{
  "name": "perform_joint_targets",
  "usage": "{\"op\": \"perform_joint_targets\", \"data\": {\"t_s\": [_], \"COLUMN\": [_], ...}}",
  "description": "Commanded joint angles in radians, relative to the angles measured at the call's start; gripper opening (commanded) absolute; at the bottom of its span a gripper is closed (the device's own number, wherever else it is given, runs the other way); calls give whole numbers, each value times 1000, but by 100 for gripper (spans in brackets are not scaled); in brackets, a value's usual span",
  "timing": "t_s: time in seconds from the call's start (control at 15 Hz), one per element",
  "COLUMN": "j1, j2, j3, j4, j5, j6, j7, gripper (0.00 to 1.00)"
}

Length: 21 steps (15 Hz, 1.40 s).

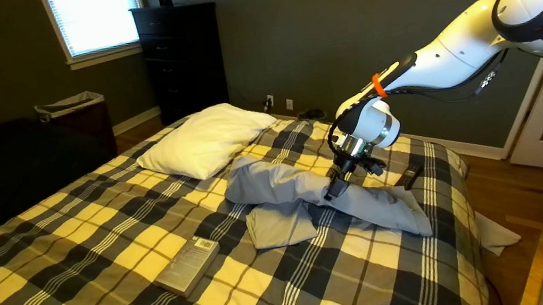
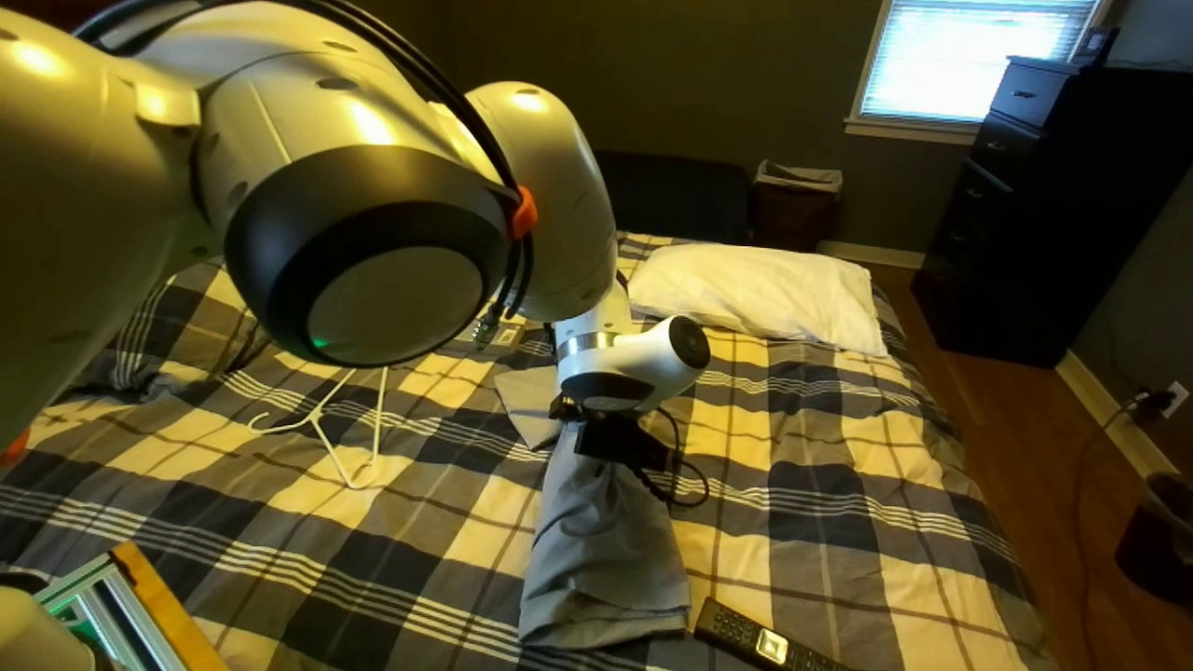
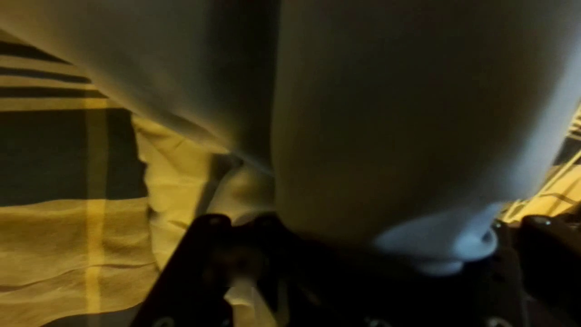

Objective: Fold the pillow case from left to right.

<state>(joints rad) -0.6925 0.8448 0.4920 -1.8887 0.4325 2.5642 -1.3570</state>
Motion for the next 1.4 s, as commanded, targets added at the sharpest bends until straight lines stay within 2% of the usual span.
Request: {"op": "perform_joint_targets", "data": {"t_s": [0.0,0.2,0.53,0.6,0.67,0.73,0.93,1.13,1.33], "j1": [102,257,544,595,632,659,675,676,612], "j2": [-27,-16,3,11,13,17,-17,-132,-263], "j3": [-24,-97,-270,-304,-327,-345,-349,-375,-382], "j4": [-65,-117,-102,-92,-88,-81,-114,-211,-328], "j5": [40,-52,-231,-264,-299,-331,-409,-485,-558], "j6": [272,494,468,466,462,464,495,550,722], "j7": [-2,130,456,521,575,624,735,817,863], "gripper": [17,17,17,52,68,73,97,100,100]}}
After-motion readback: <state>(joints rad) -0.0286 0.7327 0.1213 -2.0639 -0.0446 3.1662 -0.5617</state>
